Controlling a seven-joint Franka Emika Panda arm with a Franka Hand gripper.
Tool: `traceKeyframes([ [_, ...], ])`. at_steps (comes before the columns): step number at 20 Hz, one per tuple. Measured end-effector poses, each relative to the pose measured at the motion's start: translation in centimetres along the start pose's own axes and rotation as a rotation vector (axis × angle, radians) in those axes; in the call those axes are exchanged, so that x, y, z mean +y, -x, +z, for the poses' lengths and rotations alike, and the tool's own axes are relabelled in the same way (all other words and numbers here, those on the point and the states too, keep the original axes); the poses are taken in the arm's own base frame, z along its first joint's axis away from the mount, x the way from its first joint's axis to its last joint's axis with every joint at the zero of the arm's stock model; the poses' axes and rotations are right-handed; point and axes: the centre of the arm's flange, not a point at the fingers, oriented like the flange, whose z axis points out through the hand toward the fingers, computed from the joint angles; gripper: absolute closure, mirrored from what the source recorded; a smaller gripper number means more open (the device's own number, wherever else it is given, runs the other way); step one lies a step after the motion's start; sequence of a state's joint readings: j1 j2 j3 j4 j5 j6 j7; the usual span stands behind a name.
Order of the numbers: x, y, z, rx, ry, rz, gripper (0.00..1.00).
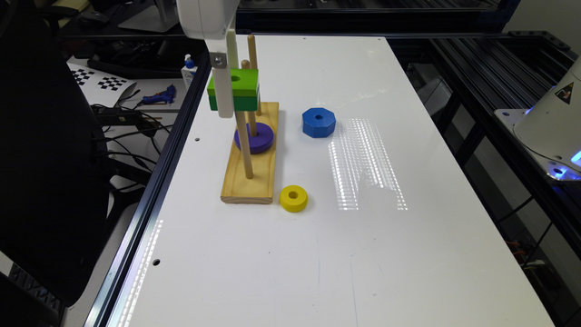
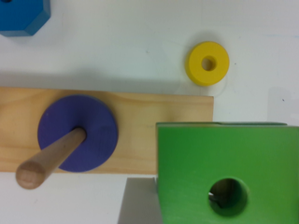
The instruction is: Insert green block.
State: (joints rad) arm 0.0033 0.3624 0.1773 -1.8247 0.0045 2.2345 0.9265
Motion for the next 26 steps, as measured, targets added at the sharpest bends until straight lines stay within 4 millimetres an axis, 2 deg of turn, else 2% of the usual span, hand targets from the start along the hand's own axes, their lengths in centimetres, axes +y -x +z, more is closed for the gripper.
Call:
traceKeyframes([
  [7, 0.0, 0.0, 0.3, -0.001, 0.003, -0.001, 1.00],
  [10, -0.1, -0.2, 1.7, -0.004, 0.007, -0.003, 1.00],
  [13, 0.0, -0.2, 1.9, -0.005, 0.010, -0.004, 1.00],
  [17, 0.0, -0.3, 3.2, -0.009, 0.015, -0.005, 1.00],
  [21, 0.0, -0.3, 3.4, -0.011, 0.017, -0.005, 1.00],
  [26, 0.0, -0.4, 5.3, -0.018, 0.022, -0.005, 1.00],
])
